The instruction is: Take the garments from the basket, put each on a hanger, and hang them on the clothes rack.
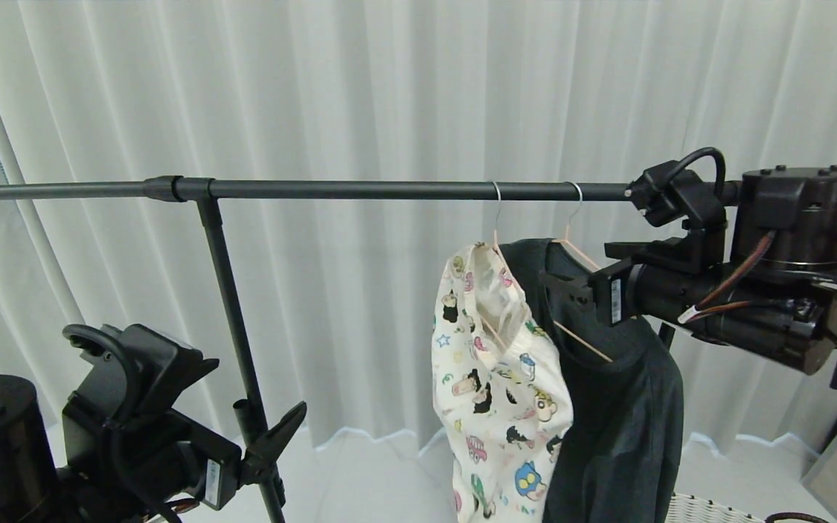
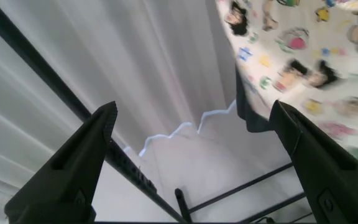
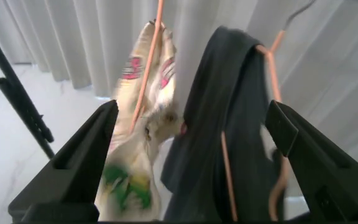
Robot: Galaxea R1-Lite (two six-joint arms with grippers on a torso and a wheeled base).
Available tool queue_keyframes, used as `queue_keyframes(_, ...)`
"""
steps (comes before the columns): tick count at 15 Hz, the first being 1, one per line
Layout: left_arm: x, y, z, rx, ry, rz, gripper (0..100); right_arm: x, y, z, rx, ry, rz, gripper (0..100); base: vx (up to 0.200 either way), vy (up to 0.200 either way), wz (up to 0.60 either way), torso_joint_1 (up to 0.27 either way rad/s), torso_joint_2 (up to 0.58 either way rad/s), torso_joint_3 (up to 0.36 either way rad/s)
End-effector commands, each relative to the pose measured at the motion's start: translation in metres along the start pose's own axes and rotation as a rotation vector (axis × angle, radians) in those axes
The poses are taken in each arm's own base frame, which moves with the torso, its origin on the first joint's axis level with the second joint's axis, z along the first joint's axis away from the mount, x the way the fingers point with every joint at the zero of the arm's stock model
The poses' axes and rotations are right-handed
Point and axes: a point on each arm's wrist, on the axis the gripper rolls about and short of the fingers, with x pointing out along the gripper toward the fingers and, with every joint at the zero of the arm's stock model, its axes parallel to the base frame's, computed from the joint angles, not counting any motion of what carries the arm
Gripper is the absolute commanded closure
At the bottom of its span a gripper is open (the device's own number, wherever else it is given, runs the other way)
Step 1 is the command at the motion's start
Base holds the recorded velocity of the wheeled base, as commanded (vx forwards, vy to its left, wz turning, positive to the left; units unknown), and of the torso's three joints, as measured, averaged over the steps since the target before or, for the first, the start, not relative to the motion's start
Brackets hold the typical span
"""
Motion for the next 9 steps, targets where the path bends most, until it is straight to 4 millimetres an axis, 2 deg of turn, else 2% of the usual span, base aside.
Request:
queue_keyframes(1, -0.001, 0.004, -0.003, -0.007, 0.012, 0.029, 0, -0.025, -0.002, 0.009, -0.012, -0.053, -0.008, 0, 0.0, 0.0, 0.0, 0.0, 0.0, 0.0)
queue_keyframes(2, -0.002, 0.008, -0.008, -0.013, 0.032, 0.067, 0, -0.037, -0.005, 0.007, -0.027, -0.057, -0.021, 0, 0.0, 0.0, 0.0, 0.0, 0.0, 0.0)
queue_keyframes(4, -0.007, 0.015, -0.018, -0.022, 0.074, 0.17, 0, -0.066, -0.023, -0.012, -0.098, -0.008, -0.133, 0, 0.0, 0.0, 0.0, 0.0, 0.0, 0.0)
queue_keyframes(5, -0.015, 0.018, -0.025, -0.027, 0.087, 0.229, 0, -0.086, -0.036, -0.023, -0.121, 0.013, -0.215, 0, 0.0, 0.0, 0.0, 0.0, 0.0, 0.0)
queue_keyframes(9, -0.048, 0.026, -0.057, -0.058, 0.126, 0.391, 0, -0.154, -0.076, -0.052, -0.173, 0.088, -0.531, 0, -0.2, 0.0, 0.0, 0.011, 0.01, 0.002)
